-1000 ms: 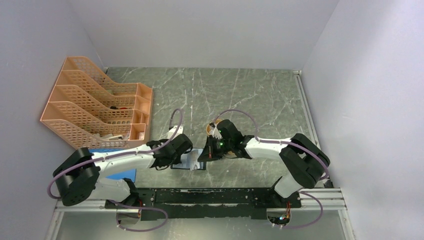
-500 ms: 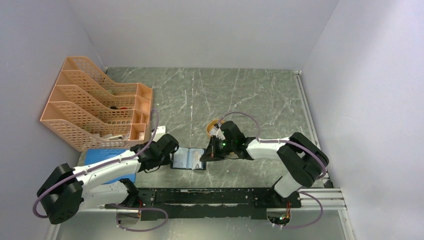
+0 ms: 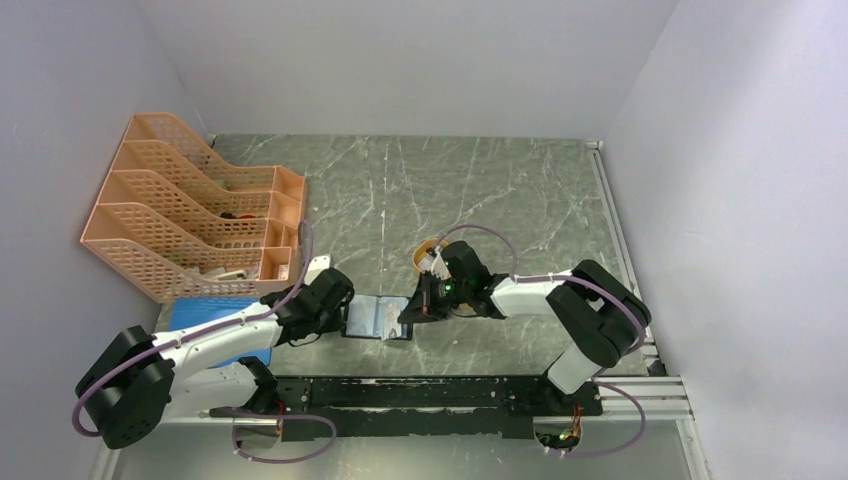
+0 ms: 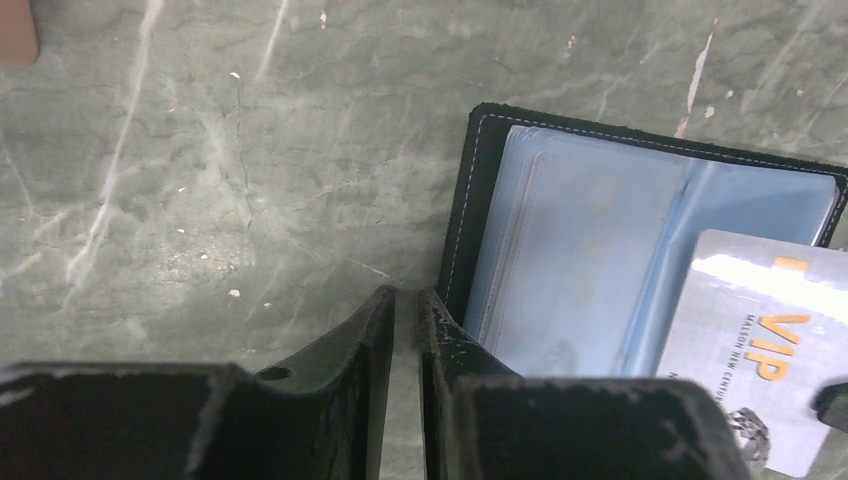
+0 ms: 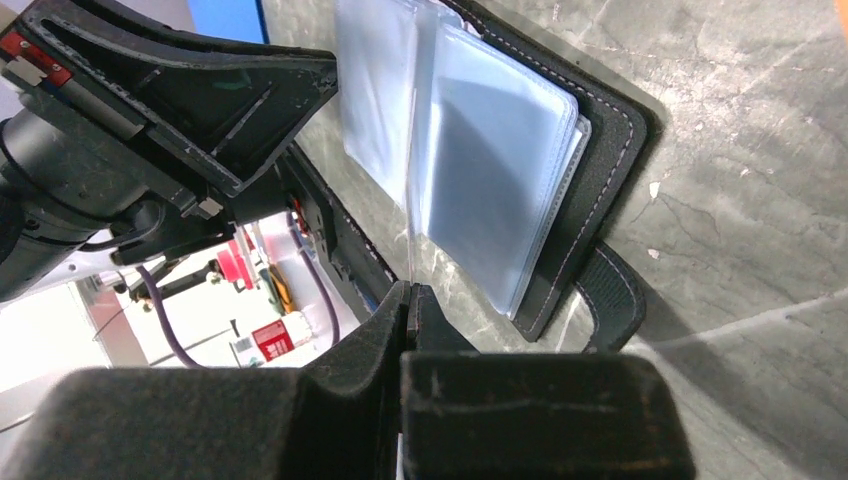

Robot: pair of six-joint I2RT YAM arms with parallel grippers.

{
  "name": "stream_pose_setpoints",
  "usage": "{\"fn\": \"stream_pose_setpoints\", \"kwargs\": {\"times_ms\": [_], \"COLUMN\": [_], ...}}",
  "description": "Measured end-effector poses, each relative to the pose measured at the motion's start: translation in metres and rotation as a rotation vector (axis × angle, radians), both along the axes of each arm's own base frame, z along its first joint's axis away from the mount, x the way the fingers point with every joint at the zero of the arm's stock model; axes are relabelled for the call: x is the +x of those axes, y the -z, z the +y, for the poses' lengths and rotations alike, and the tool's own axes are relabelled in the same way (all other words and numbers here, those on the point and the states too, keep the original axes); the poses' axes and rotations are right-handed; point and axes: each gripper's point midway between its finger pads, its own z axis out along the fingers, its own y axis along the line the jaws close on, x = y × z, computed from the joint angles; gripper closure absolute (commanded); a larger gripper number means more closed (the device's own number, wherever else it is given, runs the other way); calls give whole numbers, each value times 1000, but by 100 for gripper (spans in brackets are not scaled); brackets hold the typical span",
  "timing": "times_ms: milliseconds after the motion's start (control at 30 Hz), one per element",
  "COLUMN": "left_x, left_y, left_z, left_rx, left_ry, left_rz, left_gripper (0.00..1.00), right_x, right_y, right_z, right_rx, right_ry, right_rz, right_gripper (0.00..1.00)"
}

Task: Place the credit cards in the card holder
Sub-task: Turn over the card slot in the card holder, then insert the credit card into the card holder.

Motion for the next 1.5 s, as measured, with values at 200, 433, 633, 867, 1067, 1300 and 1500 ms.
{"fn": "stream_pose_setpoints", "kwargs": {"times_ms": [200,433,633,867,1067,1300,1500], "left_x": [1,2,1,1,1,1,1], "left_y": [0,0,0,0,0,0,0], "left_z": [-5,-7,-9,-10,-10,-10,-10], "left_rx": [-23,-37,-46,-48,-50,-52,-56], "left_ry": [8,14,18,21,22,22,23], "left_rz": [-5,-7,-6,-7,-7,-7,-10], "left_gripper": [79,79,79,79,79,79,79], "right_x": [-1,1,2,5,8,12,15], "right_y": [5,6,7,8,10,15,17], "right_z": [2,6,9,11,14,13,14], "right_rx": [2,12,15,23,27,15,9], "right_ry": [-12,-19,-21,-10,12,34,54], "right_rz": [19,25,29,39,50,54,54], "right_gripper": [100,100,100,100,100,100,100]}}
